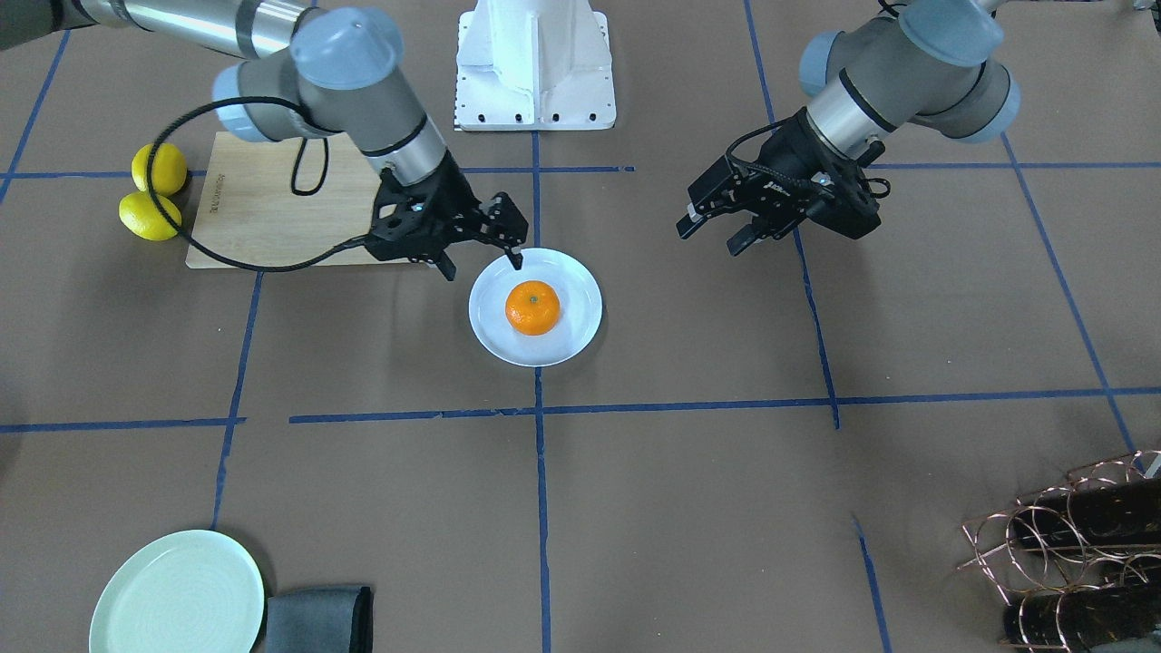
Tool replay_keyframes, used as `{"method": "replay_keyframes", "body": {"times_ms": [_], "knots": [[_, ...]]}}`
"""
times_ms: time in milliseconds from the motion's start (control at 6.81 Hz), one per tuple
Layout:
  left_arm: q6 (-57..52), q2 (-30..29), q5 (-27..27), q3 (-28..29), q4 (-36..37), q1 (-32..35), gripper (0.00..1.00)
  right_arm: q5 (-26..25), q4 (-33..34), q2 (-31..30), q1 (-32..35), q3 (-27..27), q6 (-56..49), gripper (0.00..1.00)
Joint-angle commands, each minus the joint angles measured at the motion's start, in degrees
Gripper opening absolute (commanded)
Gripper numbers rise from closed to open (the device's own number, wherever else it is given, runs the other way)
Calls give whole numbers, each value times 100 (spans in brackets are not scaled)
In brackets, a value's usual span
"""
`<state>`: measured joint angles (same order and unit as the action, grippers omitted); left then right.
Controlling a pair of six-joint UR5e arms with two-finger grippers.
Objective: Pick orange to plate
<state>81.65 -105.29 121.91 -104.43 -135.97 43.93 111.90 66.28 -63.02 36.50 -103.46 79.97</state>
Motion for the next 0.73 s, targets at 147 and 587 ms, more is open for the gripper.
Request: {"method": "replay_keyframes", "body": {"times_ms": [147, 587], "knots": [[-2615, 1173, 17, 28, 244, 736, 90, 2157, 61, -1638, 2391, -245, -2386, 100], [-6417, 1915, 1205, 438, 1237, 2972, 91, 2292, 2108, -2364, 3974, -8, -6708, 100]]}}
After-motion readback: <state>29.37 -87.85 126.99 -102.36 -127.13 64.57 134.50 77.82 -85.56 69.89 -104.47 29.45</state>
